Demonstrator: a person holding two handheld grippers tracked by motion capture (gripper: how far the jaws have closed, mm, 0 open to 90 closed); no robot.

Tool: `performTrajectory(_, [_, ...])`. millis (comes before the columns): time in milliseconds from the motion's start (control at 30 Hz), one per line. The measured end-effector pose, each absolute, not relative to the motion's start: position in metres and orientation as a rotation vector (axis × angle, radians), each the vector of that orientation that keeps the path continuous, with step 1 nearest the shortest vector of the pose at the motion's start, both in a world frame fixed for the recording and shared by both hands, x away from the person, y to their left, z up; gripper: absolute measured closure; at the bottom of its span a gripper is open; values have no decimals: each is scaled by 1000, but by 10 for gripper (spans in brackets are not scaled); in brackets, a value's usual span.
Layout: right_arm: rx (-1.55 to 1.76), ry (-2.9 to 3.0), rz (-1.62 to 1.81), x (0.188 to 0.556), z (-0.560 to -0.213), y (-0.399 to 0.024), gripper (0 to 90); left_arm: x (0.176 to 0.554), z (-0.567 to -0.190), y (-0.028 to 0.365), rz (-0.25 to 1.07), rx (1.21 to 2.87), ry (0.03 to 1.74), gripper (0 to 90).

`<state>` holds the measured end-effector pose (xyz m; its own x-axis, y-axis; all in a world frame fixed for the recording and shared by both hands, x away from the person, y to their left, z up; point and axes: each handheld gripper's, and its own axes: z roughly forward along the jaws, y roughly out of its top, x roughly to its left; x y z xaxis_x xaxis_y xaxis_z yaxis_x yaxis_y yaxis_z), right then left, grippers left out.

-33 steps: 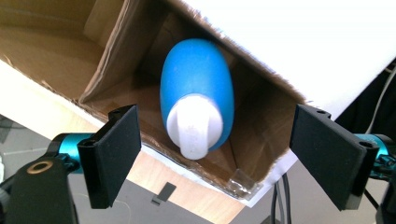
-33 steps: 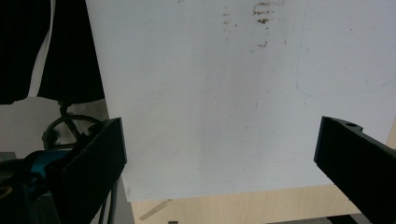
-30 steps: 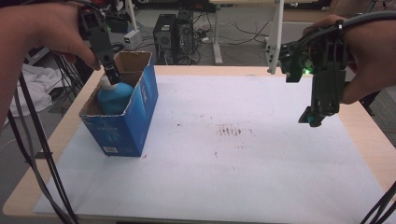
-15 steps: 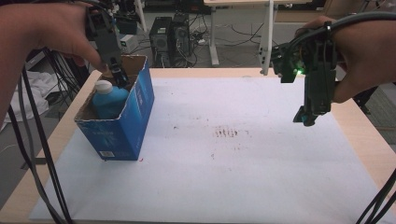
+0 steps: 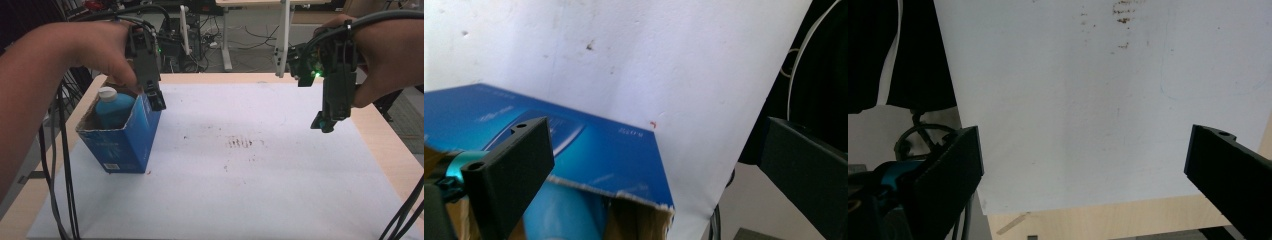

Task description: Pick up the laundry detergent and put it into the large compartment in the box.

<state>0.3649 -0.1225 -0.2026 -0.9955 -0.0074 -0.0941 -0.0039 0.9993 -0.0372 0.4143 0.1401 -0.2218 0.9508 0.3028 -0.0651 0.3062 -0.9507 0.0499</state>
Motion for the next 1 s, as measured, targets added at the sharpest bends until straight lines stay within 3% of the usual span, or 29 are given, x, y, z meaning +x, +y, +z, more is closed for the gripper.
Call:
performTrajectory(567, [-17,3039,-33,369,-201,-123,13,419,-264,109,-154,3075,393,17])
performTrajectory(1000, [-44,3037,-42,374,-201,-117,13,430,-265,115,-139,3070,434,17])
